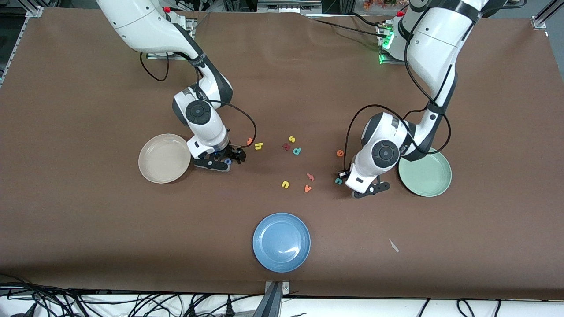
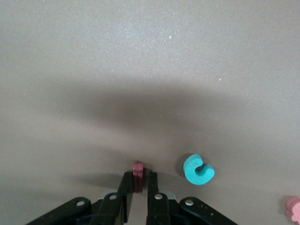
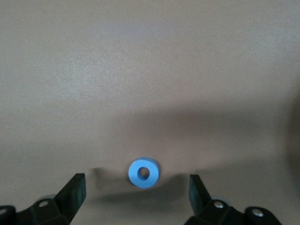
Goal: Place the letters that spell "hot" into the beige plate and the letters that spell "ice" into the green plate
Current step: 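Place the red letter and blue ring on the green and cream plates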
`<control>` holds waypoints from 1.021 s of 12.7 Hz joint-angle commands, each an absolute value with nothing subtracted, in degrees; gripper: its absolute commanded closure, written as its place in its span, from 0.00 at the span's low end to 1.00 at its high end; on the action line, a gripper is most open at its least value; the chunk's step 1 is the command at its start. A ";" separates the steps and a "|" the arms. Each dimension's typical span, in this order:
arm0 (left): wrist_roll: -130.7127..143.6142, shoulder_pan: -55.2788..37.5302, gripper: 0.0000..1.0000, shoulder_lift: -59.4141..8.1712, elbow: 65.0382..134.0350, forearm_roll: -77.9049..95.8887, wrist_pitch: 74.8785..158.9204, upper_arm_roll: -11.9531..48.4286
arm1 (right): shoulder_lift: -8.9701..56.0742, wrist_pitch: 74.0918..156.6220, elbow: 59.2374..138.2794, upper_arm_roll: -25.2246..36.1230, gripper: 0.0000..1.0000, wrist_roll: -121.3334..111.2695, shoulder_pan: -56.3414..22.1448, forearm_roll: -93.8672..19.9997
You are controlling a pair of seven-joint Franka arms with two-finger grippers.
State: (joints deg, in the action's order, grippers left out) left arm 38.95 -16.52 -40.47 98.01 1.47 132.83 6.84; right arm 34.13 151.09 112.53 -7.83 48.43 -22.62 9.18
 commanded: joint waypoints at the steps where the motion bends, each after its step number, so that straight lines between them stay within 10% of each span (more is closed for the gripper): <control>1: 37.88 -16.70 0.89 -40.96 97.73 2.02 133.59 6.50 | 34.80 151.44 111.27 -7.73 0.06 49.92 -22.85 10.63; 2: 37.79 -16.70 1.00 -40.87 97.73 2.02 133.59 6.42 | 34.72 151.44 111.36 -7.73 0.09 49.92 -22.85 10.63; 13: 5.23 -0.20 1.00 -28.65 93.34 1.06 103.98 6.33 | 34.80 151.52 111.36 -7.56 0.57 49.48 -22.76 10.99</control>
State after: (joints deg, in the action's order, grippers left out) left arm 13.21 -3.93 -29.34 92.64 1.40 105.68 5.97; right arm 34.27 151.11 112.04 -7.72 48.50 -22.62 9.51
